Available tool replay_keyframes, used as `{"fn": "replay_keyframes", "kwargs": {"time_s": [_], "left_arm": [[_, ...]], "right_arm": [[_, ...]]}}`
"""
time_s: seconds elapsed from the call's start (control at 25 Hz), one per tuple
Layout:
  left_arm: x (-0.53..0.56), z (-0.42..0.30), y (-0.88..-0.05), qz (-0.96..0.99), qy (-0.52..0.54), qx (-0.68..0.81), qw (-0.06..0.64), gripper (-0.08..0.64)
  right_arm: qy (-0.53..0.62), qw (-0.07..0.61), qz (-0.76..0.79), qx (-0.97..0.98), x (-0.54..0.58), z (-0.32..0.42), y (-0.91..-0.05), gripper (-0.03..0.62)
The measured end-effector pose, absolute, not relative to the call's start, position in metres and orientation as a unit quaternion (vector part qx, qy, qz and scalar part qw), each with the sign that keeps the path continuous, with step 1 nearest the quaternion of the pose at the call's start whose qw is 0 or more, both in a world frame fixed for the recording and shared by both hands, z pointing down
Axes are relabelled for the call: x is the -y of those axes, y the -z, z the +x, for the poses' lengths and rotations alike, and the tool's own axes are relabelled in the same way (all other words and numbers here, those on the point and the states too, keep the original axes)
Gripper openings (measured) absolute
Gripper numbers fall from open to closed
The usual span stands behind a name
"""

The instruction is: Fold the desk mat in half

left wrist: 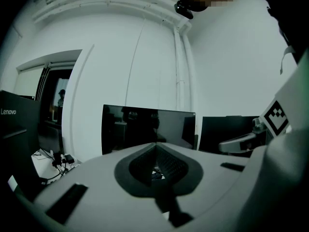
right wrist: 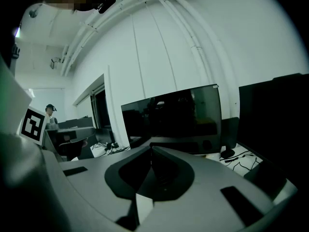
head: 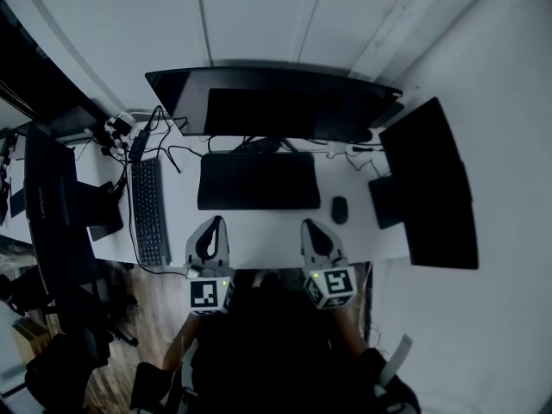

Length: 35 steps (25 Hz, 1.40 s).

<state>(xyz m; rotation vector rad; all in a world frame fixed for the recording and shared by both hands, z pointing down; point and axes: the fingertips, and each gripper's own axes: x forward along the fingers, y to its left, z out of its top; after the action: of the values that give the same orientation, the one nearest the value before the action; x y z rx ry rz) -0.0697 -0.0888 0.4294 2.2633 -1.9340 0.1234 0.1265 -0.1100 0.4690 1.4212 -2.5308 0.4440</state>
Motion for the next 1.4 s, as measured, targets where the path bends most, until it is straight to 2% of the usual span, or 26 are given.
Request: {"fn": "replay_keyframes", "kwargs": {"time_s": [0.48, 1.4], "left_arm": [[0.080, -0.047, -0.435, 0.755, -0.062, 0.649, 0.076, 0.006], [0.076, -0.055, -0.442, 0.765, -0.072, 0.634, 0.083, 0.006]], "right_arm": [[-0.145, 0.103, 0.486, 0.856, 0.099, 0.143, -0.476, 0.008], [-0.156, 0.103, 0.487, 0.853, 0.092, 0.128, -0.475, 0.008]]}}
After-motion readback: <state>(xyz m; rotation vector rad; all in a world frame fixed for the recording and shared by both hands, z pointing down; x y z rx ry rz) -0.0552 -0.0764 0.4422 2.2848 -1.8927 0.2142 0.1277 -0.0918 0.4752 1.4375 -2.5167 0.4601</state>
